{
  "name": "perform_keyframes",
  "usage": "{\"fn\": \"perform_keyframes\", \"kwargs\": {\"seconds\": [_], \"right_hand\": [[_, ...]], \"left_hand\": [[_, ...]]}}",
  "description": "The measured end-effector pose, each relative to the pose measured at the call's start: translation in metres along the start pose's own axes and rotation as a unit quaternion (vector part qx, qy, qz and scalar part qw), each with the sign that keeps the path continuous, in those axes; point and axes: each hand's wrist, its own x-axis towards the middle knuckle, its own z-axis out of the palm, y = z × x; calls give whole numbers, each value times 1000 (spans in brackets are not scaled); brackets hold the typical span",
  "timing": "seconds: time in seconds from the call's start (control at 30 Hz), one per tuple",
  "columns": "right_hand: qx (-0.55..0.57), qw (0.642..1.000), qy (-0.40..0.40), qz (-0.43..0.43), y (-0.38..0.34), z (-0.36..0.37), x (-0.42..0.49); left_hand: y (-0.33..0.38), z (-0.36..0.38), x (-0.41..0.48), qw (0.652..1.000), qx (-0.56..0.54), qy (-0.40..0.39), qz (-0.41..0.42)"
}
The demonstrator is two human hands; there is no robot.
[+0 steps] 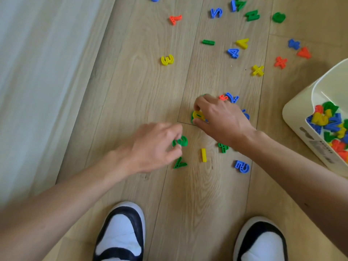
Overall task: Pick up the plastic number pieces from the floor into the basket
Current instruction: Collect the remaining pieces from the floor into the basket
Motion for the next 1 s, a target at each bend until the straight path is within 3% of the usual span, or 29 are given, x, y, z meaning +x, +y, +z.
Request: {"fn": "perform_keyframes", "kwargs": {"seconds": [0.23, 0.47, 0.73, 1.0], "right_hand": [[-23, 999, -23, -16, 1, 9, 4], [-38, 998, -30, -44, -1, 14, 2], [164, 986, 23, 38, 14, -2, -48], [136, 977, -52, 159, 36, -4, -127]], "left_hand": [[19, 26, -24, 995, 43, -57, 69], [16, 40, -32, 996, 62, -48, 39], [22, 49, -33, 995, 97, -4, 36], [28, 56, -33, 989, 143, 29, -13]]}}
